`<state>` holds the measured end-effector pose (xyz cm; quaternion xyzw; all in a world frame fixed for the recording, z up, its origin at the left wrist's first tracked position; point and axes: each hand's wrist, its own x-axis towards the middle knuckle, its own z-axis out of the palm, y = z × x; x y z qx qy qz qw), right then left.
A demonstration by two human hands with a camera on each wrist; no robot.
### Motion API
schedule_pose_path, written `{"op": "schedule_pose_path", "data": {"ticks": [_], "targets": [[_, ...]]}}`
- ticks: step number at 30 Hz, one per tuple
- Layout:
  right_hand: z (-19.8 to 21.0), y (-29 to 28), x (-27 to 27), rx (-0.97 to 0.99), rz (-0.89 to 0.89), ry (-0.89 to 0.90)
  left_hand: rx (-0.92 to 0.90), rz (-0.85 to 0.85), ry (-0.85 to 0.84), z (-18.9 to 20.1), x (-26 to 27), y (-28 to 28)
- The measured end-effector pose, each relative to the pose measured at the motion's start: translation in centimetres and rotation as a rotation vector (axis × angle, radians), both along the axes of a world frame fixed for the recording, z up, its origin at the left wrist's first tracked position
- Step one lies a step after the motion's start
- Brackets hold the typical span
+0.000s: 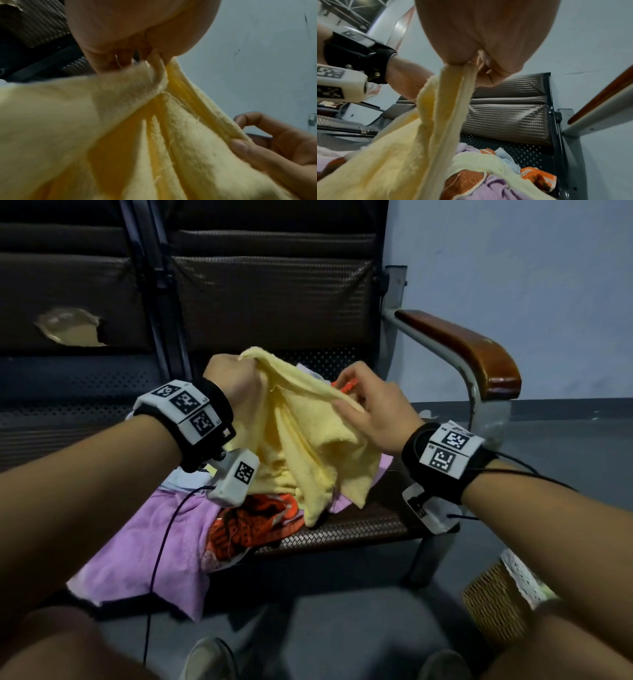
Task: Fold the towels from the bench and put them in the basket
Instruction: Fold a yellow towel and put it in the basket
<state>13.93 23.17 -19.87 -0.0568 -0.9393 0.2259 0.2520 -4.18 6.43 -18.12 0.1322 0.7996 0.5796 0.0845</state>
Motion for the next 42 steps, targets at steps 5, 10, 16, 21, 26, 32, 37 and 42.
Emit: {"op": "schedule_pose_path", "data": {"ticks": [5, 10, 16, 21, 26, 32, 37, 42], "targets": [[-0.1, 1.1, 0.0, 0.092, -0.133, -0.101, 0.102, 0.042, -0.138, 0.9, 0.3, 0.9], [-0.1, 0.7, 1.1, 0.036, -0.117, 0.109, 0.219, 0.02, -0.189, 1.5, 1.4, 1.9], [0.6, -1.5, 0.5, 0.109, 0.082, -0.081, 0.342, -0.19, -0.217, 1.5, 3.7, 2.7], [-0.6, -2.2, -0.5, -0.076, -0.073, -0.217, 0.307, -0.228, -0.141, 1.5, 5.0, 3.4], [-0.3, -3.0, -1.4, -0.22, -0.143, -0.049, 0.185, -0.271, -0.143, 0.6, 5.5, 3.3], [-1.4, -4.0, -2.1, -0.248, -0.139, -0.157, 0.217, -0.271, -0.076, 0.1, 5.5, 3.0], [-2.1, -3.7, -2.9, -0.265, -0.196, -0.255, 0.252, -0.343, -0.065, 0.5, 6.1, 3.6], [-2.3, -2.5, -2.7, -0.233, -0.267, -0.312, 0.405, -0.262, -0.019, 1.1, 5.0, 3.3]]}}
